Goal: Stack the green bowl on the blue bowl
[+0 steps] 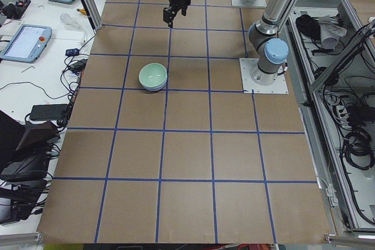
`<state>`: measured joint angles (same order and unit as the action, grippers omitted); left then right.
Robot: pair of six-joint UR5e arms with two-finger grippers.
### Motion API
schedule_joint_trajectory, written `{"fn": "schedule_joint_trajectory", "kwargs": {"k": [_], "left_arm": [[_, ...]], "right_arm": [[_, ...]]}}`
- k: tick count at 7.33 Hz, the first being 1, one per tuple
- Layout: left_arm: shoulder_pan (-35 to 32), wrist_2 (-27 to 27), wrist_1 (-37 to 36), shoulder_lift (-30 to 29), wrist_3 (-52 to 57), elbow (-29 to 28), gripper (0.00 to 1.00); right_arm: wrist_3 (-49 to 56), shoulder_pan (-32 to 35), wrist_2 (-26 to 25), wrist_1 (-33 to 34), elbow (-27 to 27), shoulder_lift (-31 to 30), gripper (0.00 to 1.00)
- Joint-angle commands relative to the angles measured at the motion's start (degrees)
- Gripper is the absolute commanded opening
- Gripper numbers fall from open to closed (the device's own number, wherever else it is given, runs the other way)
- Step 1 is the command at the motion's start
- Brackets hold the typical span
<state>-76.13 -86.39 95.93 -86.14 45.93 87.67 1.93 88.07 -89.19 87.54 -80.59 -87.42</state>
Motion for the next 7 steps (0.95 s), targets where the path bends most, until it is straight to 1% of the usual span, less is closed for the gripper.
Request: {"fn": "schedule_joint_trajectory", "kwargs": {"k": [1, 2, 3, 4, 7], "left_arm": [[-10.8, -2.6, 0.6, -0.6, -22.9, -0.1, 1.00], [-14.8, -2.4, -0.1, -1.4, -32.9, 0.1, 1.00], [-17.2, -2.3, -0.5, -2.4, -41.2, 0.0, 1.00], [-17.6, -2.4, -0.9, -2.8, -43.1, -0.3, 1.00], [-17.4, -2.4, -1.2, -2.8, -43.3, -0.7, 1.00]], "right_arm": [[0.0, 0.0, 0.0, 0.0, 0.0, 0.1, 1.00], [0.0, 0.0, 0.1, 0.0, 0.0, 0.0, 1.00], [0.0, 0.0, 0.1, 0.0, 0.0, 0.0, 1.00], [0.0, 0.0, 0.0, 0.0, 0.0, 0.1, 1.00], [0.0, 0.0, 0.1, 0.0, 0.0, 0.0, 1.00]]}}
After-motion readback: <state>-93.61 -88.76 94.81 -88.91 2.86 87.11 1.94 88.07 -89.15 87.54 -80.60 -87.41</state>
